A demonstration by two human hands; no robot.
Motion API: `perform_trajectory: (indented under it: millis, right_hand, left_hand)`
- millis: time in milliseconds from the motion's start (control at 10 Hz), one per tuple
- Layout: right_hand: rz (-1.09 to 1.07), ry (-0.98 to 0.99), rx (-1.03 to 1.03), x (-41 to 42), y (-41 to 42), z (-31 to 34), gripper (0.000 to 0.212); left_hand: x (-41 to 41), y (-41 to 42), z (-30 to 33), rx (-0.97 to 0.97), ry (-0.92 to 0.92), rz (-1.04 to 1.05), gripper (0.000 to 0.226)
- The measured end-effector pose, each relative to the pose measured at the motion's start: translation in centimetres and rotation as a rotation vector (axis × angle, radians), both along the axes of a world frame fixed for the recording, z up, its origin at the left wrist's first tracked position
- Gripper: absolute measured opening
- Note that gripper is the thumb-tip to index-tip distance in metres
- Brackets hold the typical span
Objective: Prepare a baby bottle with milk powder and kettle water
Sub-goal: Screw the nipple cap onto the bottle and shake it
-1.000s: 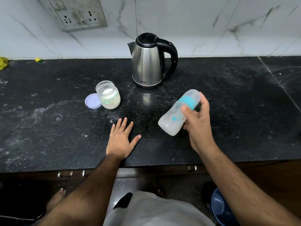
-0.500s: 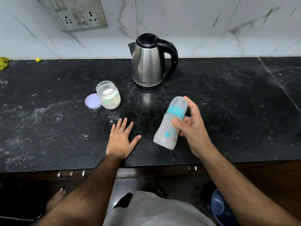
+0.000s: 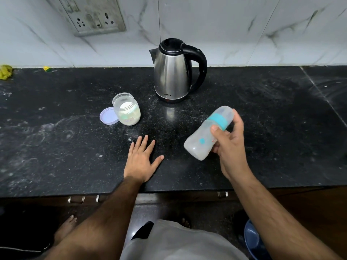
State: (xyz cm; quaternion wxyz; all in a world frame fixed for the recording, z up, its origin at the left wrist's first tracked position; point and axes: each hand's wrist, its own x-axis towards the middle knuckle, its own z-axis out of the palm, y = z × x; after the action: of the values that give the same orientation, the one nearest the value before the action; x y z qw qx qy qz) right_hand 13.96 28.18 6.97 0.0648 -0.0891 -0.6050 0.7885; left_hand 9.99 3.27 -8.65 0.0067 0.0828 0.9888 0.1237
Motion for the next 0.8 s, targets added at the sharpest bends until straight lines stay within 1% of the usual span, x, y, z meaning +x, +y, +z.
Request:
perform_trajectory:
  millis: [100,300,400,500,600,700,800]
  right_hand:
    - [0.119,-0.021,0.067,0.49,-0.44,-0.31,0.079]
    - [-0.068,-0.025,-0.02,0.18,0.12,-0.23,0.069]
    - [0.04,-0.056,0.013,0.62,-0.48,-0.47,0.076]
    - [0.05,-0.044,0.03,0.69,-0.38,-0.38,0.075]
    - [-0.086,-0.039,-0.013,0.25,0.08,-0.38,0.068]
    - [-0.027,-0.042,-0.007,0.51,-0.19,-0.59,0.071]
    - [0.074,-0.048,0.04,1.01,-0.52,-0.61,0.075]
  left_hand:
    - [-0.01,-0.04,-0.08,0.008,0.003,0.002,0.082]
    - [0.0,-0.03,-0.14,0.008,0.008,0.001,0.082]
    - [0.02,-0.05,-0.16,0.005,0.009,0.002,0.082]
    - [0.01,-0.03,-0.16,0.006,0.009,0.002,0.082]
    - [0.01,-0.02,-0.15,0.011,0.007,0.0,0.082]
    - [0.0,-0.07,-0.16,0.006,0.006,-0.001,0.082]
    - [0.01,-0.07,-0.16,0.009,0.008,0.0,0.081]
